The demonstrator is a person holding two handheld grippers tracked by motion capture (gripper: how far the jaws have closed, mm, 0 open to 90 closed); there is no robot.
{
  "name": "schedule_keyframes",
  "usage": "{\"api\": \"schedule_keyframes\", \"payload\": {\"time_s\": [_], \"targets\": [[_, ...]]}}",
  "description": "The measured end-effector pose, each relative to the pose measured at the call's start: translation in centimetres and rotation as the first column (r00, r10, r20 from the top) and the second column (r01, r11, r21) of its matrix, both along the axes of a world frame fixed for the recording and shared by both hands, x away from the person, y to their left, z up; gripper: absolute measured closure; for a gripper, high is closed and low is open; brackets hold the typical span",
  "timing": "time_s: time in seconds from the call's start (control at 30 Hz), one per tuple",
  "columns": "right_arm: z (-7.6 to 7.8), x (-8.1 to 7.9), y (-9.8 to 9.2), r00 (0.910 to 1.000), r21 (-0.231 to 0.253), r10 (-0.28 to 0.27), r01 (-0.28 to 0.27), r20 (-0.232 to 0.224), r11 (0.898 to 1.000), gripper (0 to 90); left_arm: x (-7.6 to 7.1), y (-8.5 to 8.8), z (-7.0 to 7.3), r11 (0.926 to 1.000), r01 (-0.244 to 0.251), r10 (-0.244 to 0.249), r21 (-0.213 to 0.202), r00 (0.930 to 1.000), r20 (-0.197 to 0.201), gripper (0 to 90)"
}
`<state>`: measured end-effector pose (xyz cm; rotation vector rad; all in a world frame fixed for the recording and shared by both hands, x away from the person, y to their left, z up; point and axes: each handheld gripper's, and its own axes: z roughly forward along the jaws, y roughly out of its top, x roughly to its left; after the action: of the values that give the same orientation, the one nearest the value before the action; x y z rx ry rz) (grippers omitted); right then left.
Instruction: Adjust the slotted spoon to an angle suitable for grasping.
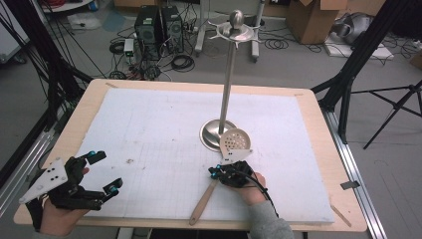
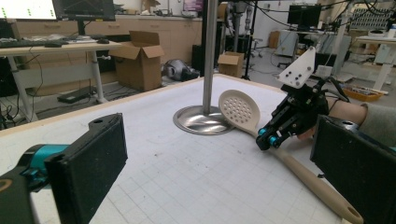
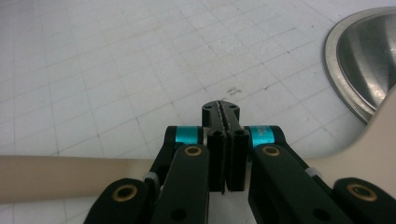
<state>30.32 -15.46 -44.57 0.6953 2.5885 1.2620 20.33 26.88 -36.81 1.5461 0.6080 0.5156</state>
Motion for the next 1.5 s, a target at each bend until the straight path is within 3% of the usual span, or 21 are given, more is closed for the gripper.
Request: {"api": "schedule_keyframes", "payload": {"time_s": [0.63,1.27,1.5], "targets": [[0.0,-0.3,-0.8,0.9995,-0.009,-0.026,0.026,0.019,1.000,89.7,0.2,-0.2,-0.1,1.0000,0.008,-0.008,0.001,1.0000,-0.004,4.2],[-0.1,-0.7,-4.2,0.9933,0.003,-0.110,0.110,0.036,0.994,90.0,0.4,-0.7,-0.3,0.9997,0.020,-0.020,0.012,0.9997,-0.012,4.2],[-0.1,-0.6,-4.2,0.9926,-0.006,-0.118,0.119,0.027,0.993,90.0,0.6,-1.0,-0.4,0.9996,0.023,-0.023,0.017,0.9996,-0.017,4.2]]}}
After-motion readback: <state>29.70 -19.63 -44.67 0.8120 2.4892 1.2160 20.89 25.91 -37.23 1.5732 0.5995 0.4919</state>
